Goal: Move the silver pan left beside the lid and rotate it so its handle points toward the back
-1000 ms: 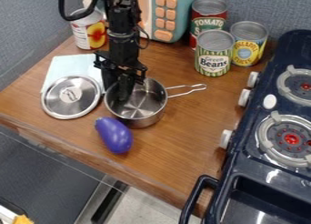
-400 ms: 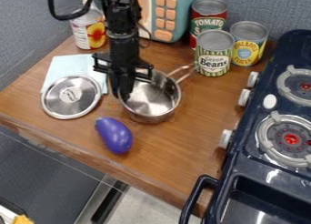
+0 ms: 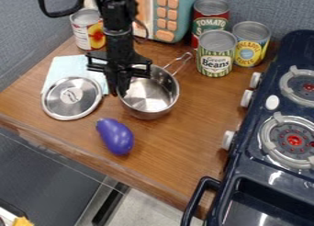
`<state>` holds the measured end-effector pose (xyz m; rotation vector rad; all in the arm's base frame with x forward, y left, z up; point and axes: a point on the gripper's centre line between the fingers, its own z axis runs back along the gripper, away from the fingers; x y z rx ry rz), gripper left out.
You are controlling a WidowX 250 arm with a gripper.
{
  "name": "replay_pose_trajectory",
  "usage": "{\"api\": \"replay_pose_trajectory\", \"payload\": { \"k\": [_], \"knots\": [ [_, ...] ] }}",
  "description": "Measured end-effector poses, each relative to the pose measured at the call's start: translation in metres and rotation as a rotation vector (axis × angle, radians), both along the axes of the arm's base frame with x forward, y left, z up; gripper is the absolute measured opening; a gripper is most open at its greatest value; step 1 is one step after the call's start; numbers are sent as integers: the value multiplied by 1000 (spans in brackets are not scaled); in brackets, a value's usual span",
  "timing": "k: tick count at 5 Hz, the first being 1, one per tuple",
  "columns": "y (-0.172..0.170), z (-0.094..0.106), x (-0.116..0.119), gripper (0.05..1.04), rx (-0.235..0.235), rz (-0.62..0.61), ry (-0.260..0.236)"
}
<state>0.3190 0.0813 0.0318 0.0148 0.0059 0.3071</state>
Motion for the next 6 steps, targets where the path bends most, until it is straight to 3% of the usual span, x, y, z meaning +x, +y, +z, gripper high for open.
{"api": "replay_pose_trajectory", "payload": {
  "k": [1, 2, 4, 5, 6],
  "knots": [
    [12, 7, -7, 73, -30, 72, -34],
    [23, 3, -15, 73, -71, 170, -37],
    [18, -14, -27, 73, -32, 597, -24],
    [9, -14, -27, 73, -39, 766, -62],
    [2, -14, -22, 73, -17, 915, -82]
  ]
}}
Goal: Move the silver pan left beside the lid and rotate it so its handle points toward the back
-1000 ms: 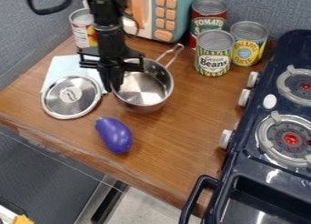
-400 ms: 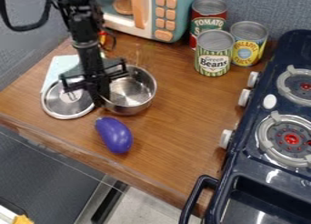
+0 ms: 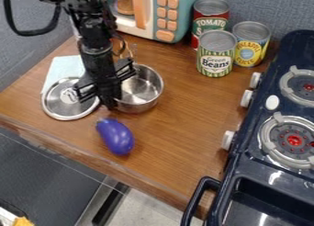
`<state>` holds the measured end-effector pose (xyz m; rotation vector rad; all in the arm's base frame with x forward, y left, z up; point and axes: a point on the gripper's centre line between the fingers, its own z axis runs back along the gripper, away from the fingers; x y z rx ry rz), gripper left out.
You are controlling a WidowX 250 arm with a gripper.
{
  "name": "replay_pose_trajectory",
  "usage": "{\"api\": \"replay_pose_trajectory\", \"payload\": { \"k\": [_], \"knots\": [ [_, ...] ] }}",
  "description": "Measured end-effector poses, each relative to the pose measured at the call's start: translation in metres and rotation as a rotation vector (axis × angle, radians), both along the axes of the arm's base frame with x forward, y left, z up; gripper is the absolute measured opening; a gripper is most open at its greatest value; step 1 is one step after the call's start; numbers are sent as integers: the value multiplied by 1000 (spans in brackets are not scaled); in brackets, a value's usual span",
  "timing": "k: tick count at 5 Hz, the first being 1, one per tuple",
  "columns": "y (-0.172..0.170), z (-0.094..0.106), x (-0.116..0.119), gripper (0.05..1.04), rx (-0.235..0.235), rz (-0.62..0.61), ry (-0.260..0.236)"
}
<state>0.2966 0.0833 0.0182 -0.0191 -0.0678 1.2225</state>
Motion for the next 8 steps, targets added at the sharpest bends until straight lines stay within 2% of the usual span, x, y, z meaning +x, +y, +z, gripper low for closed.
{"api": "replay_pose_trajectory", "payload": {
  "k": [3, 6, 8],
  "knots": [
    [-7, -6, 5, 73, -27, 339, -62],
    [-14, -10, 7, 73, -124, 614, -122],
    [-11, -11, 9, 73, -89, 601, -112]
  ]
}}
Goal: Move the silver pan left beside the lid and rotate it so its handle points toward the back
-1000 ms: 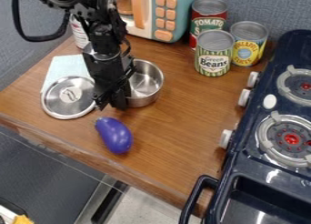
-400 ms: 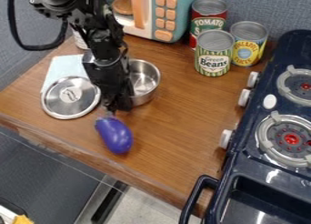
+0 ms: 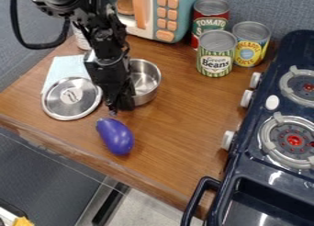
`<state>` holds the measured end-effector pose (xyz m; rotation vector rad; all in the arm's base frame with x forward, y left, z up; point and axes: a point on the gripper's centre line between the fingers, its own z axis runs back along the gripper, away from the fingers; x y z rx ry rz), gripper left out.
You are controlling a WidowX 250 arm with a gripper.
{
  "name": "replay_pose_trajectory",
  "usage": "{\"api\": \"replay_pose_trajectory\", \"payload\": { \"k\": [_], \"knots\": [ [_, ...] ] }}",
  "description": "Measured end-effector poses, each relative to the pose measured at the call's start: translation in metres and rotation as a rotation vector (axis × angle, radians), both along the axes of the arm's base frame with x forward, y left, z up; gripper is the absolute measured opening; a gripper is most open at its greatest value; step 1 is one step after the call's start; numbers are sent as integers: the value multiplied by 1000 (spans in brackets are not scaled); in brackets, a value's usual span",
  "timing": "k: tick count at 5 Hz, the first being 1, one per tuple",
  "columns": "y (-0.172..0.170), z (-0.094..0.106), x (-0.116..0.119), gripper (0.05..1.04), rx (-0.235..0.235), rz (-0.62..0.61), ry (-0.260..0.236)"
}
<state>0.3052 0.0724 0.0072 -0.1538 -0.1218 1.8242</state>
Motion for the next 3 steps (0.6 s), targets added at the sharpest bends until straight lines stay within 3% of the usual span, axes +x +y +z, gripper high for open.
{"api": "replay_pose_trajectory", "payload": {
  "k": [1, 2, 3],
  "knots": [
    [1, 1, 2, 100, 8, -40, 33],
    [-1, 0, 2, 298, 8, -116, 80],
    [-1, 1, 1, 590, 13, -211, 89]
  ]
}}
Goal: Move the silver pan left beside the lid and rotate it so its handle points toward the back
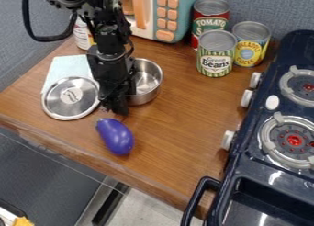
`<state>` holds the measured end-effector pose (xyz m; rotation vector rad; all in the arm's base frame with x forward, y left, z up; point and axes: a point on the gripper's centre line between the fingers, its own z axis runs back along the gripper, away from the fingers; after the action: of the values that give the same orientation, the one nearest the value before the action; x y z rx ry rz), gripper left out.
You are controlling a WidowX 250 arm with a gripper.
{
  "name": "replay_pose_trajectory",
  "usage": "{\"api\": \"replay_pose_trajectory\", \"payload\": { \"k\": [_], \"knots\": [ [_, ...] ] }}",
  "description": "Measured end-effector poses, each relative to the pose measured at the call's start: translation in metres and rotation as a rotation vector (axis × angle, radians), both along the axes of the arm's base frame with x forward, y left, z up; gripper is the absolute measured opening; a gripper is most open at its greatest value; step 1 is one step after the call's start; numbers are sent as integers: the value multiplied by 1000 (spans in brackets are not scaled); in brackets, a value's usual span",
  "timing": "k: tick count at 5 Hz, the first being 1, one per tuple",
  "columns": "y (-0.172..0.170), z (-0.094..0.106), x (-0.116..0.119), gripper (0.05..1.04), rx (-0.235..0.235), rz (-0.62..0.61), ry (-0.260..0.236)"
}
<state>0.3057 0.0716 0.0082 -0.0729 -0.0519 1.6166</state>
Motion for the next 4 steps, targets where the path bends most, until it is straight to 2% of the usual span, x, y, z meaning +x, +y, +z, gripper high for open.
{"api": "replay_pose_trajectory", "payload": {
  "k": [1, 2, 3, 4],
  "knots": [
    [10, 16, -1, 865, 60, -123, 28],
    [15, 51, 6, 1015, 121, -165, -50],
    [17, 69, 11, 1009, 137, -211, -91],
    [30, 88, 11, 1004, 100, -453, -76]
  ]
}}
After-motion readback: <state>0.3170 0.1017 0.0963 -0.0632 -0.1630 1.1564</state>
